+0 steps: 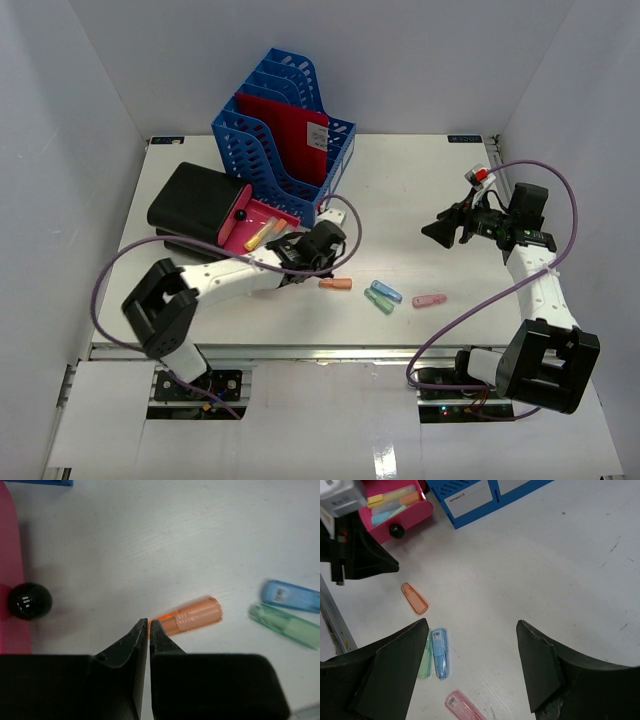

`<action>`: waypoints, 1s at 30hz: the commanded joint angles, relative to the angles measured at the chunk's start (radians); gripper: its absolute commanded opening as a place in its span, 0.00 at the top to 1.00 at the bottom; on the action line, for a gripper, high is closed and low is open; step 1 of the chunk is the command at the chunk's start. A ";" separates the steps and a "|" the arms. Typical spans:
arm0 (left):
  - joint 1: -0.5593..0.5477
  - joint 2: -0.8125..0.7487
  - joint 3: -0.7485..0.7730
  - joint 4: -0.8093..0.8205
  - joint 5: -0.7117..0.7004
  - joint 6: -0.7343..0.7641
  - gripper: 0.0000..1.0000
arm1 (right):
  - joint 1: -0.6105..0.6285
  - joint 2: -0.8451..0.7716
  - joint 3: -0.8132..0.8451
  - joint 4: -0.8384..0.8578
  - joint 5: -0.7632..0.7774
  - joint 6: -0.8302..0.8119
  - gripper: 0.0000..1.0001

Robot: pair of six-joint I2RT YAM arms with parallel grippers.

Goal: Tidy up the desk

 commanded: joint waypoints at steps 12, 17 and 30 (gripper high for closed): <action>-0.020 0.364 0.173 -0.140 -0.599 0.212 0.54 | 0.006 0.020 -0.004 -0.010 0.008 -0.014 0.22; 0.013 0.373 0.168 -0.140 -0.633 0.220 0.30 | 0.006 0.020 -0.002 -0.013 0.008 -0.017 0.22; 0.143 0.289 0.172 -0.135 -0.596 0.268 0.21 | 0.006 0.018 0.001 -0.016 0.006 -0.018 0.22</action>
